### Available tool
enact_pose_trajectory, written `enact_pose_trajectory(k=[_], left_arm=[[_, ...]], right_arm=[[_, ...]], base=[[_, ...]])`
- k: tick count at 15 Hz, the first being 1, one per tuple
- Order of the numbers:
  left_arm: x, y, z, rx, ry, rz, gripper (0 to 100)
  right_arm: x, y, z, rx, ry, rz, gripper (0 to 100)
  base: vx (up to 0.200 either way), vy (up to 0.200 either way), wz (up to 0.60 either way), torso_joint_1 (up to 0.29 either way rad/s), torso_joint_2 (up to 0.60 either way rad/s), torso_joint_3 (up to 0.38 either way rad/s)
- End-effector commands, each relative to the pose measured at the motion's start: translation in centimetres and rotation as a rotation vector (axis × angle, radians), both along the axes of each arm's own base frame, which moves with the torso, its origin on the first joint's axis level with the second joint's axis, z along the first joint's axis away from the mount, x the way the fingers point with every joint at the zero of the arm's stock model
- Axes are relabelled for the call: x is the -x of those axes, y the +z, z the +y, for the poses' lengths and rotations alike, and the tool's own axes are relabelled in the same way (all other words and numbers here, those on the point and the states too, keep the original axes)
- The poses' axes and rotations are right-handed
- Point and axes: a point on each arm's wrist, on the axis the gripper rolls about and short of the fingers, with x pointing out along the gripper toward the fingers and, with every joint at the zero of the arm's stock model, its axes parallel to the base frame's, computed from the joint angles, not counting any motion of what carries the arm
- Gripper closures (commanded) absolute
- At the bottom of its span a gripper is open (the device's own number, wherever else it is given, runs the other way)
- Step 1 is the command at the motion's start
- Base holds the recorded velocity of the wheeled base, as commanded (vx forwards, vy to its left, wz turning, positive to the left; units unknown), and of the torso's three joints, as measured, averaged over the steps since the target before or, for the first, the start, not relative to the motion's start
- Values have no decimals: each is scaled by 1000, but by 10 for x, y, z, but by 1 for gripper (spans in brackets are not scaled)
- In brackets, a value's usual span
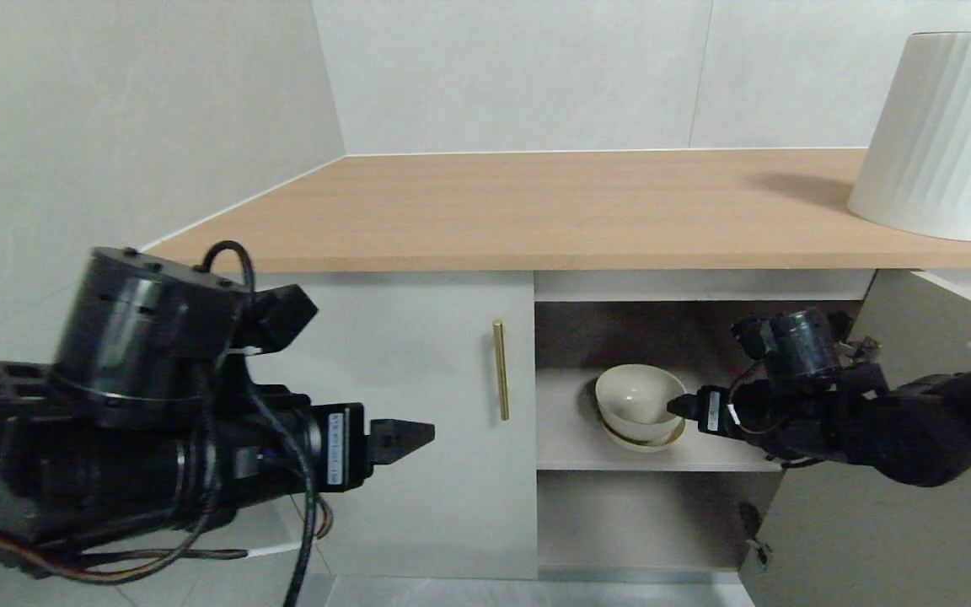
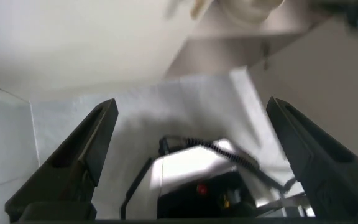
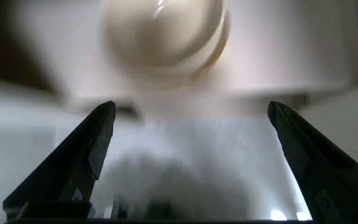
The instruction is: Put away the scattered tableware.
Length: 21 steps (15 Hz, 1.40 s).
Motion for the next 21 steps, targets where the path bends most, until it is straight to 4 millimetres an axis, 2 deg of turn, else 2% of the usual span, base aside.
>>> enact_pose_trajectory(k=[1,5,10,14,21], left_arm=[[32,15,34,52,40,-61,0],[37,11,61,97,113,-51,0],[43,22,62,123,83,-96,0],[43,21,61,120,85,-92,0],[38,17,60,108,85,-69,0]], right_arm=[[73,56,-14,-25,93,-25,0],[118,83,-32,-31,109,-20,0],[146,81,-38,-28,141,-13,0],[152,81,-34,-22,170,-18,0],[156,80,-36,-9,174,-1,0]], base=[[0,0,0,0,0,0],[0,0,0,0,0,0],[0,0,0,0,0,0],[0,0,0,0,0,0],[-200,0,0,2,1,2]])
